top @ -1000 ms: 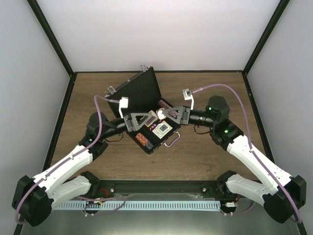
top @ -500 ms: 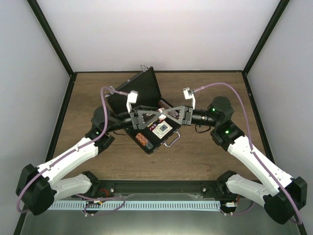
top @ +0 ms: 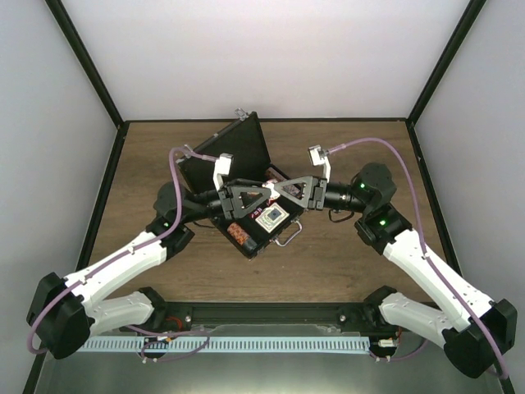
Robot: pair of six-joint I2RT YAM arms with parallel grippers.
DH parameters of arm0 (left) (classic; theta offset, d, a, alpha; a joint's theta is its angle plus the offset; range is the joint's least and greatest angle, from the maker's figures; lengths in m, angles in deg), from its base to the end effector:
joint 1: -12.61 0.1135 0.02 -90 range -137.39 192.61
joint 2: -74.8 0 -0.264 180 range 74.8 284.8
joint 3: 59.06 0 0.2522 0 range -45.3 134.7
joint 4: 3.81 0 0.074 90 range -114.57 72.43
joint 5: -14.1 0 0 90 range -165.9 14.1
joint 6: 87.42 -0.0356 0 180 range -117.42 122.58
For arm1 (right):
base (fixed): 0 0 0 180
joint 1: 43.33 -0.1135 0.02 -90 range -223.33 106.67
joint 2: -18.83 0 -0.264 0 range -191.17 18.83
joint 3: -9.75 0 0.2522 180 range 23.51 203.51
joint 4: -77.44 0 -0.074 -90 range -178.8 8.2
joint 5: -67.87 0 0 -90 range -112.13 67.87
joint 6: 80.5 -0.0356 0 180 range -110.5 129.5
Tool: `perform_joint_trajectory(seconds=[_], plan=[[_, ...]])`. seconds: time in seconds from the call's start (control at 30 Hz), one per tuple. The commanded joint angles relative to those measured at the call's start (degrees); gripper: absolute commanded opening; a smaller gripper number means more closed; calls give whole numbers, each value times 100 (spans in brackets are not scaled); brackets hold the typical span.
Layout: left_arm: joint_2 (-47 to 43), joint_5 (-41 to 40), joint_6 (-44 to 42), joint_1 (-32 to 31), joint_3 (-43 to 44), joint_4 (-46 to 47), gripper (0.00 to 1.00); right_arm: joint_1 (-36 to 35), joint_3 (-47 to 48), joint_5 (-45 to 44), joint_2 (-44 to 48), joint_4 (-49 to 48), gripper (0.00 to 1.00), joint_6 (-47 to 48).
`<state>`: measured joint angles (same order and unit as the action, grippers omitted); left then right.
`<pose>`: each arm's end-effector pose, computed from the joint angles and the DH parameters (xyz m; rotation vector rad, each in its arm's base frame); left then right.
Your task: Pack up texas hold em set
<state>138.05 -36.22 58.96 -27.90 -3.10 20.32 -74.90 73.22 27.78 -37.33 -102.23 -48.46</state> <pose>0.1741 -0.1786 0.3466 0.4988 1.5358 -1.8120 0.1726 0.1380 0.3766 -0.4558 1.7574 1.8095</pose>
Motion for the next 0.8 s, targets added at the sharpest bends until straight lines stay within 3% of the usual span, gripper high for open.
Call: perform_joint_trajectory(seconds=[0.0, 0.27, 0.77], plan=[[-39, -38, 277, -17, -156, 760, 60, 37, 127, 71, 158, -300, 19, -95], [6, -39, 371, -12, -138, 759, 50, 38, 93, 92, 152, -379, 19, -161], [218, 110, 462, -15, -32, 731, 55, 37, 60, 115, 140, -424, 19, -182]])
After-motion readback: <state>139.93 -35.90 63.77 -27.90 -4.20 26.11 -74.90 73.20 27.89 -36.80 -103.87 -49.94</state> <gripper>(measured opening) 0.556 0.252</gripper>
